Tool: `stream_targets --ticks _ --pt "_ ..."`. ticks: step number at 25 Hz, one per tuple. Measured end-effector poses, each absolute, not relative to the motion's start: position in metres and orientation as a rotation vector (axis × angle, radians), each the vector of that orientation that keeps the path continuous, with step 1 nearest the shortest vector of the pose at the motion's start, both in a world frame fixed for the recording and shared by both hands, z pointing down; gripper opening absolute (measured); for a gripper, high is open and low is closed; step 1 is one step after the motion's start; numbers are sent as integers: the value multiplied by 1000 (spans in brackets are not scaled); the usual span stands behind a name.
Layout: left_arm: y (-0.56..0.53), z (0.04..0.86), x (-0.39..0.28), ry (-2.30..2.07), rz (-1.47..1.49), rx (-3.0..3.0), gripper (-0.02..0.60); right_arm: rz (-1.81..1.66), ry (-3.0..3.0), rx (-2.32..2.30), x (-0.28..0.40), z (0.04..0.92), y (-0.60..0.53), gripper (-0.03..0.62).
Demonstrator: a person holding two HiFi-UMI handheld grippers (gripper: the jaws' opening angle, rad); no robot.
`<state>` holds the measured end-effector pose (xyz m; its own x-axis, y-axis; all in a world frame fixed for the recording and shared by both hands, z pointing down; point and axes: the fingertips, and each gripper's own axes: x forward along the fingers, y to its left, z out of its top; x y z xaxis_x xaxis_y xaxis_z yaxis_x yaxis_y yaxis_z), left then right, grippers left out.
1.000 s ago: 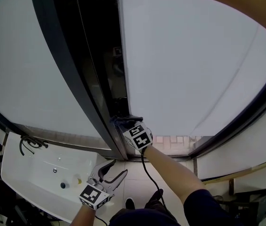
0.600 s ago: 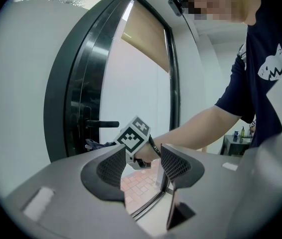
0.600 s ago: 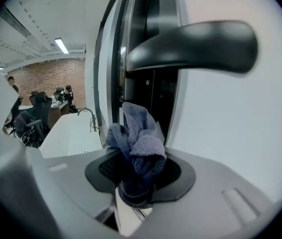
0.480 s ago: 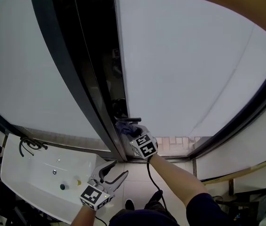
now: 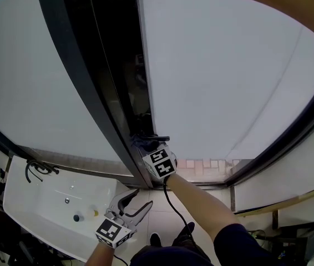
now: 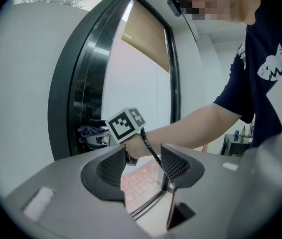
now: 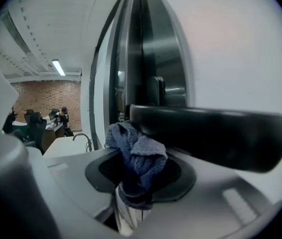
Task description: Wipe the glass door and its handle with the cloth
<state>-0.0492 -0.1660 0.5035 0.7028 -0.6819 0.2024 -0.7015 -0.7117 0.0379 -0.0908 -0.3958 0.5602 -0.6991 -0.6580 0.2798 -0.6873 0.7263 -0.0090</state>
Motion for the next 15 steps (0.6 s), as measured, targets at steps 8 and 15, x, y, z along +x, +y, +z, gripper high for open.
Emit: stream_targets --ticks 8,15 --pt "-164 506 -57 -1150 252 2801 216 310 -2564 1051 -52 616 -387 141" --pt "-163 514 -60 -1152 259 2790 216 540 -2575 975 -63 670 -371 141"
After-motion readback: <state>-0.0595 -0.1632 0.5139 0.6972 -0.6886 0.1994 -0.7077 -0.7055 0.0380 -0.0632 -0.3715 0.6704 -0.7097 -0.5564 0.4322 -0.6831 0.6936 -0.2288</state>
